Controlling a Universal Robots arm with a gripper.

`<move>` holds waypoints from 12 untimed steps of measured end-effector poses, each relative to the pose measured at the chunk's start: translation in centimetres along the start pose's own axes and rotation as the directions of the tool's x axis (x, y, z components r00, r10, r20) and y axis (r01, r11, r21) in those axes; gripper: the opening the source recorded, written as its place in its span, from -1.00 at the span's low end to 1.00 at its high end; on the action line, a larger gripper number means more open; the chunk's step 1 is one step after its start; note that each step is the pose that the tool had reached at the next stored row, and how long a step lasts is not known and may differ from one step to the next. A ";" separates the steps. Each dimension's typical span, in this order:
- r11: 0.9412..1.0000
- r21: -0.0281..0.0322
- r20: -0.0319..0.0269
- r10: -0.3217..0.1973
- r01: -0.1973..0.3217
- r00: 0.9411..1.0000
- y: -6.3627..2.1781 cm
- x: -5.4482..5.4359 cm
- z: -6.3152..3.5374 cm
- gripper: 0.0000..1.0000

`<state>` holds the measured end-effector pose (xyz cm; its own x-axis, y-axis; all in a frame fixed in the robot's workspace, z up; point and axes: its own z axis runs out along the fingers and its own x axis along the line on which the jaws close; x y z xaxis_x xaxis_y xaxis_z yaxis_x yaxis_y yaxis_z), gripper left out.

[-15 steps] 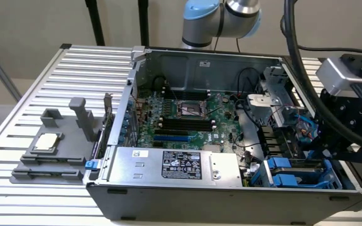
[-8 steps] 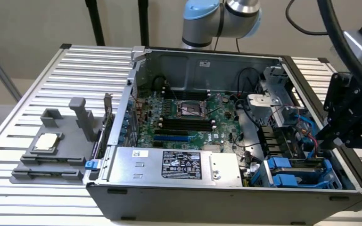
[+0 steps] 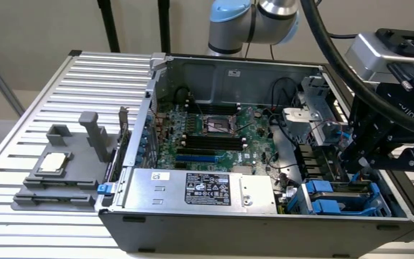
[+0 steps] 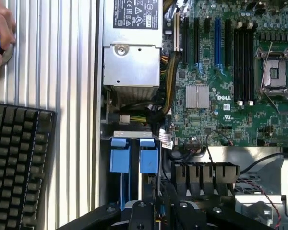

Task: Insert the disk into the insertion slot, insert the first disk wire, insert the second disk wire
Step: 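Insert the first disk wire, then insert the second disk wire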

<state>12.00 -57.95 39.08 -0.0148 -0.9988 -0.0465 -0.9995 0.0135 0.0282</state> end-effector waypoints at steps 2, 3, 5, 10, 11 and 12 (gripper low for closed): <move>1.000 0.000 0.000 -0.001 0.001 1.000 0.00 0.0 0.00 -0.51; 1.000 0.000 0.000 -0.002 0.002 1.000 0.00 0.0 0.00 -0.51; 1.000 0.000 0.000 -0.003 0.003 1.000 0.00 0.0 -0.01 -0.51; 1.000 0.001 0.000 -0.005 0.005 1.000 0.00 0.0 -0.01 -0.51; 1.000 0.001 0.000 -0.006 0.006 1.000 0.00 0.0 -0.01 -0.51; 1.000 0.001 0.000 -0.006 0.006 1.000 0.00 0.0 0.00 -0.51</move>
<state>12.00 -57.95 39.08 -0.0085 -0.9989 -0.0464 -0.9996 0.0073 0.0273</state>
